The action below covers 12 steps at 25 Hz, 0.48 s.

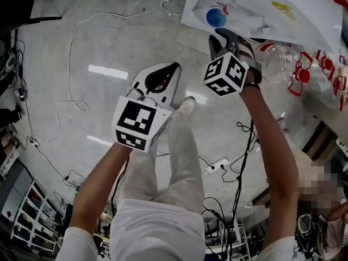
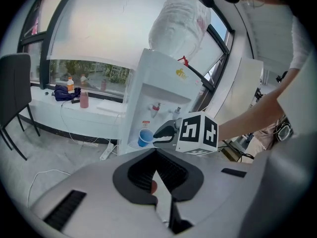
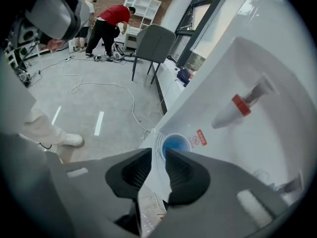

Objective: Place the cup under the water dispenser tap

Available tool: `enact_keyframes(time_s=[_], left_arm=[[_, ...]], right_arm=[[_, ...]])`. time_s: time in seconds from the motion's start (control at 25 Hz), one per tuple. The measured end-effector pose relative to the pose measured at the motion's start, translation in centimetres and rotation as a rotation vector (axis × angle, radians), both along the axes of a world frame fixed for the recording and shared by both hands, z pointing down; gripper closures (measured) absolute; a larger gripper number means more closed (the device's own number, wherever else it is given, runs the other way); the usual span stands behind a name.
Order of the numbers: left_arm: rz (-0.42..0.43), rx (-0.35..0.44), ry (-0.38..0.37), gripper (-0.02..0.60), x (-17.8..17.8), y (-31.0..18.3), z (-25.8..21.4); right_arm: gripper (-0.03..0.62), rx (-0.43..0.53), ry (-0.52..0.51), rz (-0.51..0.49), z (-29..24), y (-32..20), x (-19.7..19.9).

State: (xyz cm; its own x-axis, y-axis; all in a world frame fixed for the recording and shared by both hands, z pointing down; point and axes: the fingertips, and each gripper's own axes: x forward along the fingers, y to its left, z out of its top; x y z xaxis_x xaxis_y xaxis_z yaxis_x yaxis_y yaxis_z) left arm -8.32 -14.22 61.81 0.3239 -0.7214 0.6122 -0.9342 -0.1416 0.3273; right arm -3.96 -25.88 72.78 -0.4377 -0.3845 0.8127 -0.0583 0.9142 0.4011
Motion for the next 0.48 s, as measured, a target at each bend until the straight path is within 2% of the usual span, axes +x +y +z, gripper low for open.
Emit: enact_keyframes(time_s=[0.48], left_arm=[[0.044,0.027,-0.014,0.58,0.3,1.7,-3.8]], right_arm=[[0.56,0.019,-0.085,0.042,-6.4,3.8,1.8]])
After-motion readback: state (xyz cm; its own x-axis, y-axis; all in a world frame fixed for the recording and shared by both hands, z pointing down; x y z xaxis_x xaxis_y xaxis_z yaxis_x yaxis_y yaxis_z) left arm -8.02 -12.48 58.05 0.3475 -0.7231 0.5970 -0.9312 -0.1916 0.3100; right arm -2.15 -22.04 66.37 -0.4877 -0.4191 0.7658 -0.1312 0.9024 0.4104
